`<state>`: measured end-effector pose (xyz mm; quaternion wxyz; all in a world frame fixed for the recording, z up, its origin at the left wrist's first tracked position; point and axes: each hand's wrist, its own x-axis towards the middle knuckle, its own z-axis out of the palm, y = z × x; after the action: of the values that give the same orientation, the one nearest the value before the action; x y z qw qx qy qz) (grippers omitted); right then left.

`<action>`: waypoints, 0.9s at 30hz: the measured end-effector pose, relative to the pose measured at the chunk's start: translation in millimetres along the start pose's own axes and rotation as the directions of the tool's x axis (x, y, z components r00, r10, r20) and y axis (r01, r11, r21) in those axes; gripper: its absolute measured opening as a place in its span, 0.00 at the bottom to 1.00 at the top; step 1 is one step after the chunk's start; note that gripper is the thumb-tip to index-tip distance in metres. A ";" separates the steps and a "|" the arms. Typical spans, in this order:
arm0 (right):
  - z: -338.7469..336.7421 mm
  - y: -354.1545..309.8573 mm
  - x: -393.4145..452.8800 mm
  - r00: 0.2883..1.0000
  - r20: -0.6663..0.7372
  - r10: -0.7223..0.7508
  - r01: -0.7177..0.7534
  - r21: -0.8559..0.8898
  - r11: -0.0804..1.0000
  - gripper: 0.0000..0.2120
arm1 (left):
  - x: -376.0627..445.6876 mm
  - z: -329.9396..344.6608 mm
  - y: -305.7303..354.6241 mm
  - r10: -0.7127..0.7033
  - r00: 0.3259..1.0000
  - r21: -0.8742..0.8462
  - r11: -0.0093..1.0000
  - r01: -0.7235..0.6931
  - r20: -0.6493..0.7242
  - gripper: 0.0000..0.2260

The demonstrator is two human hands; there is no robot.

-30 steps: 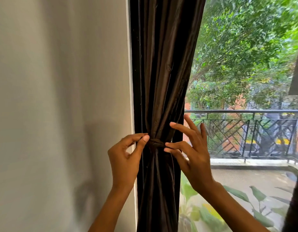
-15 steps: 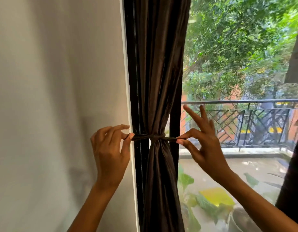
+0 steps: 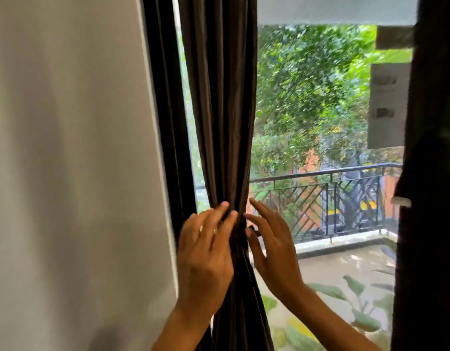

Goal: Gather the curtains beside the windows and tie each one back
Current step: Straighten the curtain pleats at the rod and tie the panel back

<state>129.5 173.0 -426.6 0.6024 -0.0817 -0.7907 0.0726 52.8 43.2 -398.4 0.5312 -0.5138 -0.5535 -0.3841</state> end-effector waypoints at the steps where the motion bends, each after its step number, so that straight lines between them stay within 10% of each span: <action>1: -3.9 0.3 -1.7 1.000 -0.024 0.004 -0.005 -0.042 0.999 0.14 | 4.1 3.8 9.8 0.034 0.999 -0.028 0.999 -0.034 -0.001 0.14; 15: -248.6 129.3 78.7 0.914 -0.348 -0.210 -0.054 -0.617 0.785 0.12 | 142.3 131.7 178.1 0.052 0.998 -0.301 0.952 -0.060 -0.035 0.14; 27: -465.9 260.1 206.8 0.857 -0.426 -0.289 -0.053 -0.630 0.775 0.11 | 295.8 246.5 320.0 -0.034 0.987 -0.233 0.972 -0.004 -0.157 0.16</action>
<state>535.8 479.2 -164.6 0.7283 -0.2396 -0.5892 -0.2551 345.0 386.7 -180.9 0.5070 -0.5359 -0.4642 -0.4901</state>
